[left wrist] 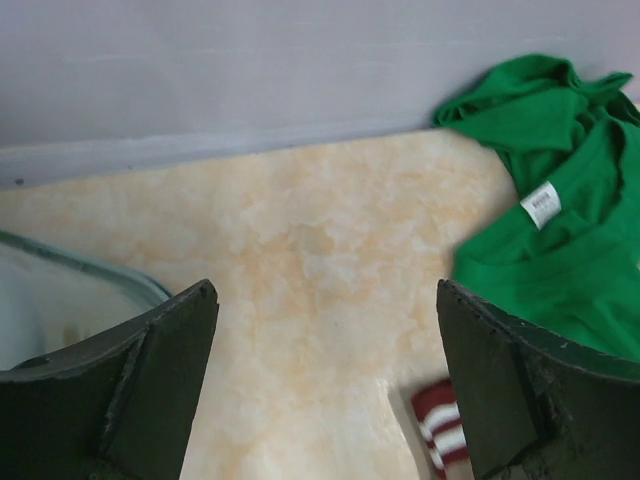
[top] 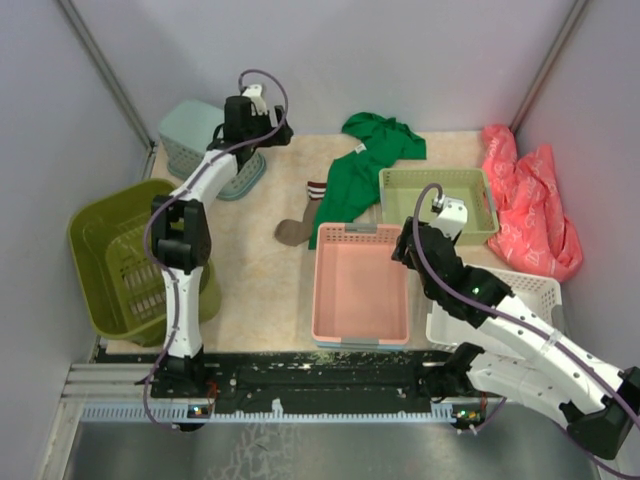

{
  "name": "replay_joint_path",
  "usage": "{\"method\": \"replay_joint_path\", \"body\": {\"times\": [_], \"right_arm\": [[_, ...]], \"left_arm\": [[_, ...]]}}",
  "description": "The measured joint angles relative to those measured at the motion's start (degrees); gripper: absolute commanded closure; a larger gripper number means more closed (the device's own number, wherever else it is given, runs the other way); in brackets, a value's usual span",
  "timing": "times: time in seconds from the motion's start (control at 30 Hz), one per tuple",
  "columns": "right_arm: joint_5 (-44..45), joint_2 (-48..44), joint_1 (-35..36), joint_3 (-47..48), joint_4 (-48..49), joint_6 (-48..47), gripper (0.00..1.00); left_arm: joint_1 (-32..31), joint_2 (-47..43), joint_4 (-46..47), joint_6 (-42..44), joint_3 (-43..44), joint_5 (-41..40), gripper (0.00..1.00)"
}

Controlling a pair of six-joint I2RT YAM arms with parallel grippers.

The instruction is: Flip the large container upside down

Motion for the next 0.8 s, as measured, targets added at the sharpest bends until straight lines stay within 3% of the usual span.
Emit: {"method": "replay_joint_path", "body": {"times": [0.43, 0.6, 0.8], "right_arm": [[-1.0, 3.8, 0.0, 0.0, 5.4, -0.7, 0.38], [-2.8, 5.2, 0.0, 0.0, 7.3, -1.3, 0.37], [-3.9, 4.8, 0.0, 0.0, 8.0, -1.9, 0.36]], "left_arm": [[-5.0, -36.5, -2.7, 0.8, -26.6, 0.9, 0.04], [-4.9, -37.3, -6.1, 3.7, -27.1, -2.9, 0.04], [-4.8, -30.8, -7.9, 5.1, -27.1, -3.1, 0.03]]}}
